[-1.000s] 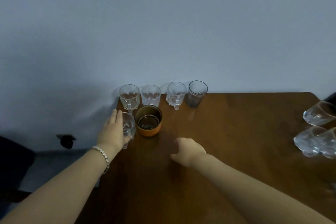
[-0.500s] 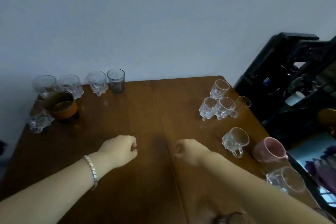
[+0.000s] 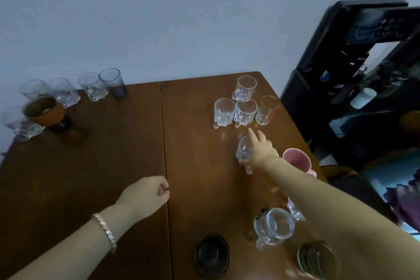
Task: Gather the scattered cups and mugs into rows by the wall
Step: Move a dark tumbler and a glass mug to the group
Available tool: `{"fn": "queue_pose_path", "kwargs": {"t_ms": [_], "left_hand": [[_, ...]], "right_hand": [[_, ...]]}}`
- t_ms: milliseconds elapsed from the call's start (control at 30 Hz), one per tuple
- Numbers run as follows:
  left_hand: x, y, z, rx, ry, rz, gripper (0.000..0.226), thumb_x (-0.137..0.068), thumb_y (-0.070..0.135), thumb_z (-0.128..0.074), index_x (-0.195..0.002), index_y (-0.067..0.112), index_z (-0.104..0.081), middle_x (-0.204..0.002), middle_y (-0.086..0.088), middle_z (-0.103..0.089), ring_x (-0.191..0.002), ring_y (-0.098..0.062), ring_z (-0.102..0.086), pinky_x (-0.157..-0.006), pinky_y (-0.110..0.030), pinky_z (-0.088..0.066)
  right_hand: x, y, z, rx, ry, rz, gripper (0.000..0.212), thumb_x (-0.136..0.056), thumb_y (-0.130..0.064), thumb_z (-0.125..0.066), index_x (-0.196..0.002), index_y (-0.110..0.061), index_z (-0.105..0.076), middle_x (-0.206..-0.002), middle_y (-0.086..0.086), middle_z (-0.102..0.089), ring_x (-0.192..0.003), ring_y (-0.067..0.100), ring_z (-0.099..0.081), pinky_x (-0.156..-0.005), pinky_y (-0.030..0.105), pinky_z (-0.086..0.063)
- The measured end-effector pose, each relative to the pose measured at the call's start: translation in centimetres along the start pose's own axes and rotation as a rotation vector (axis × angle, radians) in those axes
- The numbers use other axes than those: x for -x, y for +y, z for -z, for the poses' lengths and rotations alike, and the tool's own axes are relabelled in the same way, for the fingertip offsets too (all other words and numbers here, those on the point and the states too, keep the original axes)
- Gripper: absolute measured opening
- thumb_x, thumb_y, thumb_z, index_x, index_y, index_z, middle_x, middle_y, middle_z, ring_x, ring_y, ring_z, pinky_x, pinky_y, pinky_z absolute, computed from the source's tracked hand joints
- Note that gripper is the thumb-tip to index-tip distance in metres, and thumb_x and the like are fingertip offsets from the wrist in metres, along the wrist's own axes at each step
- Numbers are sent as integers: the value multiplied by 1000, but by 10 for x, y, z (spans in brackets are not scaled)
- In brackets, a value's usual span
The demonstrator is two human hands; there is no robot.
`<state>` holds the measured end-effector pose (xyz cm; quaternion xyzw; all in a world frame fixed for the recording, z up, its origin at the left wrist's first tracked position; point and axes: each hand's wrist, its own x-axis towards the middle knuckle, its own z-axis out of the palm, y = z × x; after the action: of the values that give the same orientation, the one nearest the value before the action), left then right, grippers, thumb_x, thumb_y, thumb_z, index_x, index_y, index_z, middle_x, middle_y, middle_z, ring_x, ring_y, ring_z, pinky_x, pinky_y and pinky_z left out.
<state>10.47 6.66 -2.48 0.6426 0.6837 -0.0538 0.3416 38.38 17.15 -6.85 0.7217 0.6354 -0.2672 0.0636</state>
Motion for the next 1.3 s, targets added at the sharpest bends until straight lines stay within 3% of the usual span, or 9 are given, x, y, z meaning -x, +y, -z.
{"fn": "queue_pose_path", "kwargs": {"t_ms": [167, 333, 500, 600, 667, 800, 933, 1100, 1300], "left_hand": [[11, 6, -7, 15, 39, 62, 29, -94, 28, -52, -122, 22, -56, -105, 7, -62, -91, -6, -59, -72, -15, -46], [17, 20, -23, 127, 45, 46, 31, -93, 29, -54, -123, 21, -56, -101, 9, -58, -91, -6, -58, -72, -16, -46], [32, 39, -61, 256, -171, -127, 56, -85, 40, -64, -136, 30, -43, -136, 9, -47, -117, -4, -50, -99, -28, -47], [39, 43, -89, 85, -350, -204, 85, -74, 50, -72, -144, 32, -27, -150, 10, -27, -132, -11, -37, -107, -33, -40], [40, 43, -104, -81, -363, -262, 97, -69, 52, -75, -146, 30, -20, -152, 8, -23, -136, -16, -34, -107, -35, -40], [42, 39, -114, -193, -176, -317, 90, -71, 48, -72, -144, 25, -24, -140, 3, -40, -125, -17, -45, -97, -34, -48], [45, 19, -98, -36, -42, -209, 85, -72, 44, -73, -142, 24, -28, -139, 3, -43, -121, -18, -49, -96, -32, -49], [47, -45, -40, 177, 157, -2, 89, -69, 47, -77, -142, 26, -31, -138, 3, -46, -121, -17, -51, -97, -33, -50], [24, -148, 59, 182, 335, 118, 87, -69, 46, -77, -142, 26, -33, -137, 0, -47, -119, -20, -53, -95, -35, -50]], "right_hand": [[-12, 2, -10, -100, 22, -9, 88, -75, -29, -75, -146, -21, -24, -146, 9, -27, -128, 35, -39, -97, 43, -45], [25, 11, -9, -127, -84, 40, 91, -68, -29, -79, -144, -22, -29, -136, 11, -39, -119, 35, -51, -95, 43, -50], [80, 25, 5, -221, 22, 124, 87, -66, -40, -80, -139, -27, -36, -132, 4, -45, -111, 24, -58, -91, 36, -52], [104, 30, 13, -252, 64, 158, 89, -64, -43, -82, -139, -28, -37, -135, 3, -45, -113, 21, -57, -89, 33, -51], [115, 29, 15, -246, 87, 164, 89, -64, -44, -82, -139, -29, -37, -136, 2, -45, -114, 19, -56, -88, 31, -51], [128, 18, 11, -255, 87, 168, 88, -64, -43, -82, -139, -30, -37, -136, 0, -45, -115, 17, -55, -87, 30, -50], [130, -8, 0, -246, 36, 187, 89, -64, -43, -82, -139, -32, -36, -137, -2, -44, -114, 16, -54, -82, 24, -47], [121, -69, -15, -239, -14, 227, 90, -64, -40, -83, -140, -32, -35, -133, -2, -45, -113, 16, -55, -89, 30, -50], [99, -173, -32, -304, -8, 231, 92, -62, -34, -85, -139, -24, -35, -132, -2, -47, -109, 13, -51, -89, 29, -47]]}}
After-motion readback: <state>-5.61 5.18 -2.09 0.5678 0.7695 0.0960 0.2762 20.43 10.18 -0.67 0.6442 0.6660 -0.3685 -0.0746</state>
